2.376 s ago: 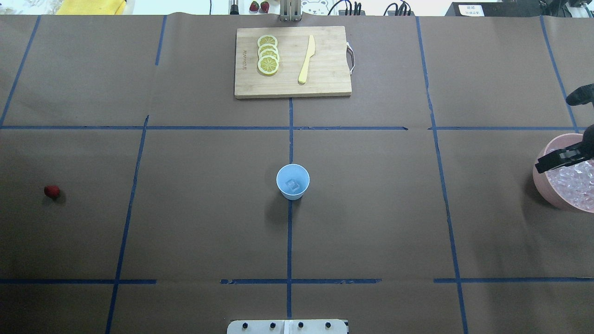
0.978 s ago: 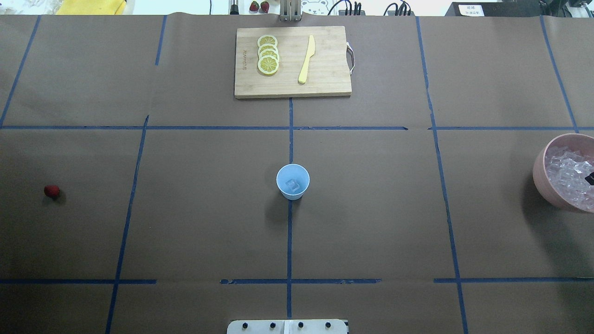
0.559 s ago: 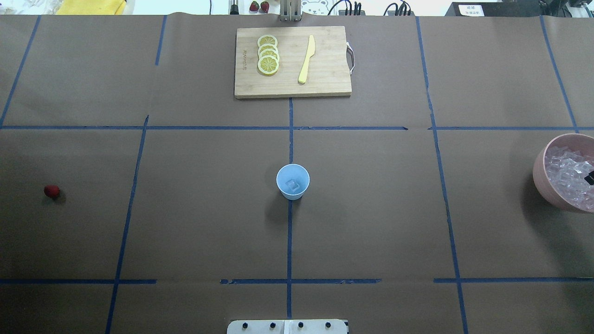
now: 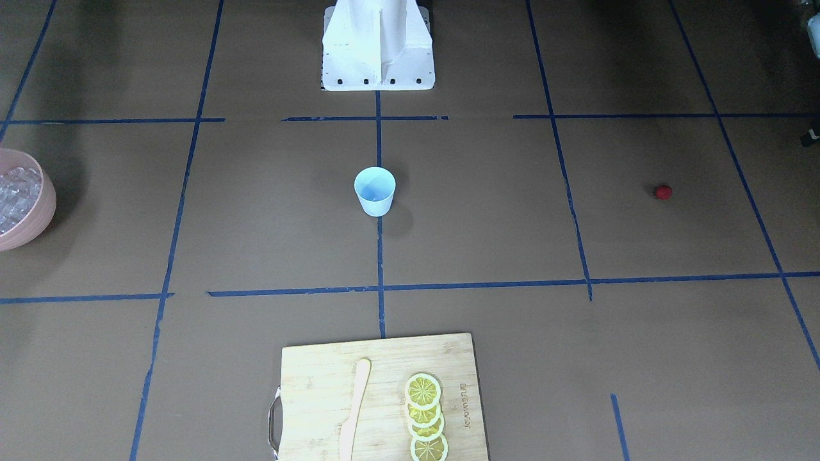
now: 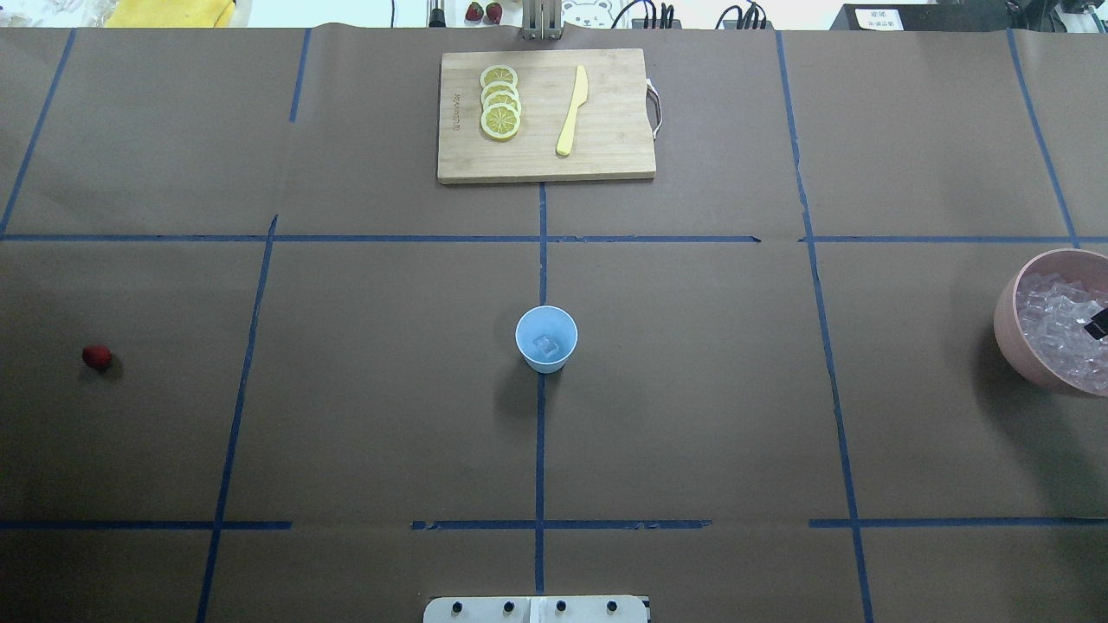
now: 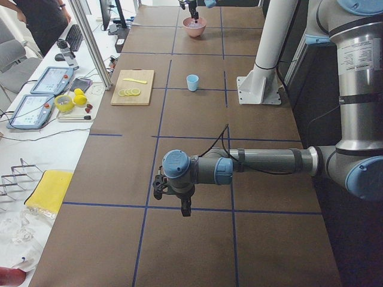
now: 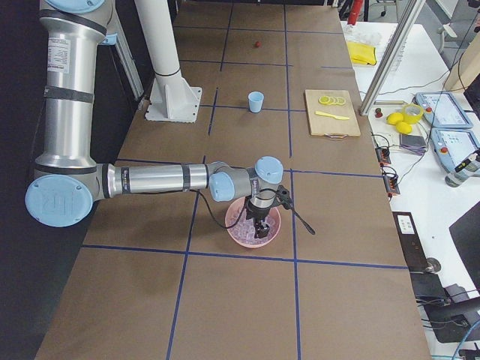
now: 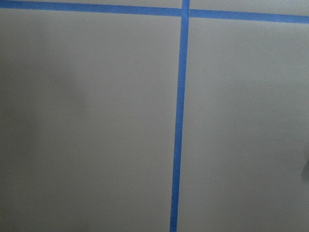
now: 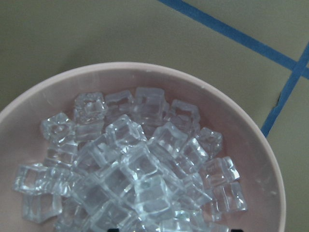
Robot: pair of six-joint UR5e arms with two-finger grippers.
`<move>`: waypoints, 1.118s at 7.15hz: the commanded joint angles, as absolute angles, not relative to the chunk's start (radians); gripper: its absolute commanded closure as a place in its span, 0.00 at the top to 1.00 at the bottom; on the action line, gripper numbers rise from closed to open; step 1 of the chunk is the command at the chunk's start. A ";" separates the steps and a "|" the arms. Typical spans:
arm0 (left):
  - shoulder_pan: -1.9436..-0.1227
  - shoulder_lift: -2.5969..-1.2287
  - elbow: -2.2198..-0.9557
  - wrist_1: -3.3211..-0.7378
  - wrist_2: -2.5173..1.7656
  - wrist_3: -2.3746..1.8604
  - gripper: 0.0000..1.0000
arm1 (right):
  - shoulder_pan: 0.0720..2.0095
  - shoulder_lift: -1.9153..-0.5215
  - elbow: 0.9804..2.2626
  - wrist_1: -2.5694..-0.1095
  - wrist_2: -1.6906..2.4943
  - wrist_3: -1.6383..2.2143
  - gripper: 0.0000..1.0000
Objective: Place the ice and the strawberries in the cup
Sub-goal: 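Grasp another ice cube from the pink bowl with the right gripper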
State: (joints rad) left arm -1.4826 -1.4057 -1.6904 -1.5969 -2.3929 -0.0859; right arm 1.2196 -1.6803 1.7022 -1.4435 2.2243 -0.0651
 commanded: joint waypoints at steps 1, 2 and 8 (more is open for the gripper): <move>-1.483 -1.407 -1.690 -1.597 -2.393 -0.086 1.00 | 1.220 -1.678 1.694 -1.443 2.224 -0.064 0.81; -1.483 -1.407 -1.690 -1.597 -2.393 -0.086 1.00 | 1.220 -1.678 1.694 -1.443 2.224 -0.064 0.77; -1.483 -1.405 -1.690 -1.597 -2.395 -0.086 1.00 | 1.219 -1.678 1.692 -1.443 2.224 -0.063 0.16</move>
